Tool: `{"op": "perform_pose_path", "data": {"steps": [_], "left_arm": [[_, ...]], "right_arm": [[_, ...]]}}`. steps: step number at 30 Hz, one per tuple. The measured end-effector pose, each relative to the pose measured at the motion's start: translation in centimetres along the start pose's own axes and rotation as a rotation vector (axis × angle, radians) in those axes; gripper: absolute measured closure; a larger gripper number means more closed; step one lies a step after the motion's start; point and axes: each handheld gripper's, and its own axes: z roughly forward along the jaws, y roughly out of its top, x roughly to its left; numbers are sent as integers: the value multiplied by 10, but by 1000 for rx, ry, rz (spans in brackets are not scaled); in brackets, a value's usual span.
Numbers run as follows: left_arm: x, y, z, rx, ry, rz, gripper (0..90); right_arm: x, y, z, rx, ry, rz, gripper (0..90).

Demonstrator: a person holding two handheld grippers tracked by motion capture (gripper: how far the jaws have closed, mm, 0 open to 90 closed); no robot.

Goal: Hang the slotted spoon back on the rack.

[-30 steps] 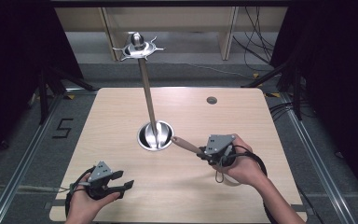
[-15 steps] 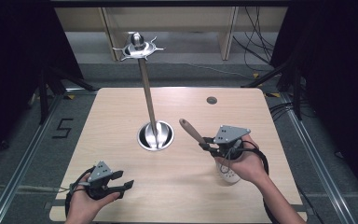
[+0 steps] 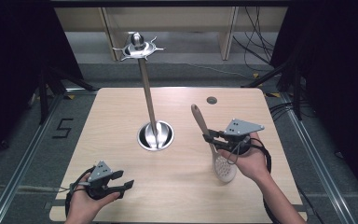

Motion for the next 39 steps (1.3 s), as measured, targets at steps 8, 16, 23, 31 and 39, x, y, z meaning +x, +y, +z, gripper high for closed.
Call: {"op": "perform_pose_path", "data": {"steps": [8,16,23,31,39], "left_arm": [[0,0,1,0,-1,0,409],[3,1,0,6,10,37,409],[0,-1,1,-12,2,-16,409],[0,-1,1,-12,2,-16,409],[0,-1,1,-12,0,-31,408]], "right_arm": [[-4,2,-4,-44,-21,14,757],[-4,5,-7,-71,-19,45,757],[1,10,-11,-98,-45,108,757],[7,20,-14,-129,-48,85,757],[15,32,-16,-147,-55,75,757]]}}
